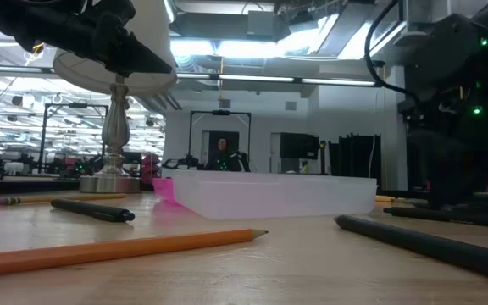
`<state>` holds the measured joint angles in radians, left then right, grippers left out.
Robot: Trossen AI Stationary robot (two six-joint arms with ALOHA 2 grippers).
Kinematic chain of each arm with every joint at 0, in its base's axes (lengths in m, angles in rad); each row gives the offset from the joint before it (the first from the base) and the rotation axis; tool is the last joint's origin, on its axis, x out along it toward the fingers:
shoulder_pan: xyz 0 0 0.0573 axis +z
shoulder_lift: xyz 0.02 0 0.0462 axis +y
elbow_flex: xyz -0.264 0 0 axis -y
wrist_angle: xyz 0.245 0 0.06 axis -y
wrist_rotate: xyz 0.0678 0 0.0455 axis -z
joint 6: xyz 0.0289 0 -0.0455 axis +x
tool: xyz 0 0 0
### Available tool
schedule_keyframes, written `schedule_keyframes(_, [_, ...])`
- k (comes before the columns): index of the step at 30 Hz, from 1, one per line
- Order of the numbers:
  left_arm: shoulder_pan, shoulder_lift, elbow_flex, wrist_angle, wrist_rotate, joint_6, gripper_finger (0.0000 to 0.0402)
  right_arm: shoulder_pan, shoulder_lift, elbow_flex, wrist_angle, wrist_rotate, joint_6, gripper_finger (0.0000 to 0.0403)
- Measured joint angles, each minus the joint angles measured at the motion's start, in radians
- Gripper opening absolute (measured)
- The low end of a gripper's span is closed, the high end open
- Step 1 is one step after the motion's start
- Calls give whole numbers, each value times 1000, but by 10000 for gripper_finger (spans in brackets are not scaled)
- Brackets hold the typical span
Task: Pick & place school supplies into a supply box
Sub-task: Put the black pen into the supply box
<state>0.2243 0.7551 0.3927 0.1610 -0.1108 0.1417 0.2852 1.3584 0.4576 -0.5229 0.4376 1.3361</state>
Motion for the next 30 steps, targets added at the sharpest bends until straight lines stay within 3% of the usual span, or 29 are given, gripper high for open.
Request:
schedule_keyframes(15, [0,0,0,-1,0,-24,4,-3,54,74,-91,-34,14,128])
schedule_keyframes(25, [0,0,0,-1,0,-26,4,-2,55,74,-100,-48,-37,28])
schedule_keyframes(30, [0,0,0,-1,0,-26,4,-2,54,74,-100,-48,-61,26])
